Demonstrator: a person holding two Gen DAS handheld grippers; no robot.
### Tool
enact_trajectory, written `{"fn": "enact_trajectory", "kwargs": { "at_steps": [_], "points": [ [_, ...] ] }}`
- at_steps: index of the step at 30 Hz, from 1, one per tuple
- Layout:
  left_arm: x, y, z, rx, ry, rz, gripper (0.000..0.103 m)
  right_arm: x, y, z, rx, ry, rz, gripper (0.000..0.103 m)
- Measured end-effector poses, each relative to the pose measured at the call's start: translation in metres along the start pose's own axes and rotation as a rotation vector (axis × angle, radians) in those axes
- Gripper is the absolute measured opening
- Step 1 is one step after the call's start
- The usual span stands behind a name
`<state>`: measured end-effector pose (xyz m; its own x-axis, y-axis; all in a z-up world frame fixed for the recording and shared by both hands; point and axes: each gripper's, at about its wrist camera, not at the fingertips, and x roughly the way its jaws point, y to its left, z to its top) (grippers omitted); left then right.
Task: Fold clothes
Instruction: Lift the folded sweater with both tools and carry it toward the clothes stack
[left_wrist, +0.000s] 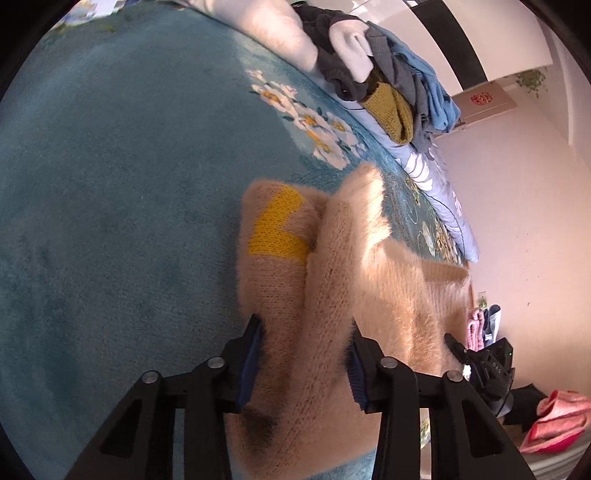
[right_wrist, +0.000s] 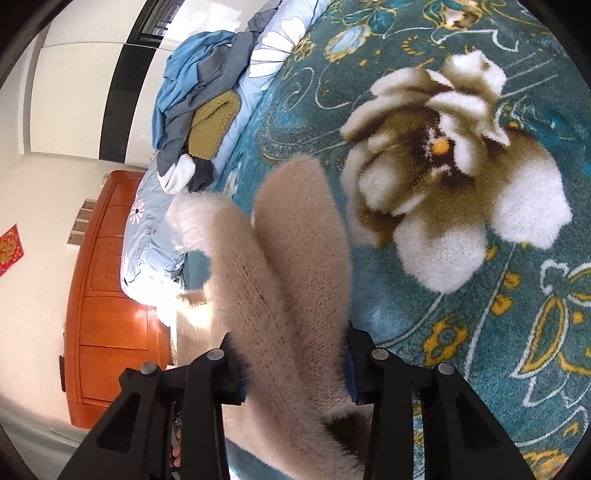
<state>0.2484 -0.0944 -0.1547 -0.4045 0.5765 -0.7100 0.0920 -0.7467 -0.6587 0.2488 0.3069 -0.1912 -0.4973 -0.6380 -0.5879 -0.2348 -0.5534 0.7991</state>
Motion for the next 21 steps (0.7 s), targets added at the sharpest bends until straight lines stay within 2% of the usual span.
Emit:
{"fn": "enact_trajectory", "kwargs": {
  "at_steps": [4,9,17,21],
  "points": [
    [-0.016,-0.029,0.000,0.043,-0.021,-0.060,0.036,-0.021,0.013,0.002,-0.058,0.008,0.035,0.036],
    [-0.016,-0.091,-0.001,0.139,-0.009,-0.142,0.034,-0.071,0.026,0.013,-0.114,-0.017,0.049,0.034],
    [0.012,-0.239,0.006,0.336,0.018,-0.369,0.032,-0.218,0.052,0.057,-0.254,-0.169,0.017,0.034],
    [0.043,-0.319,0.004,0.390,0.050,-0.485,0.032,-0.302,0.038,0.096,-0.249,-0.262,-0.035,0.033]
  ]
}}
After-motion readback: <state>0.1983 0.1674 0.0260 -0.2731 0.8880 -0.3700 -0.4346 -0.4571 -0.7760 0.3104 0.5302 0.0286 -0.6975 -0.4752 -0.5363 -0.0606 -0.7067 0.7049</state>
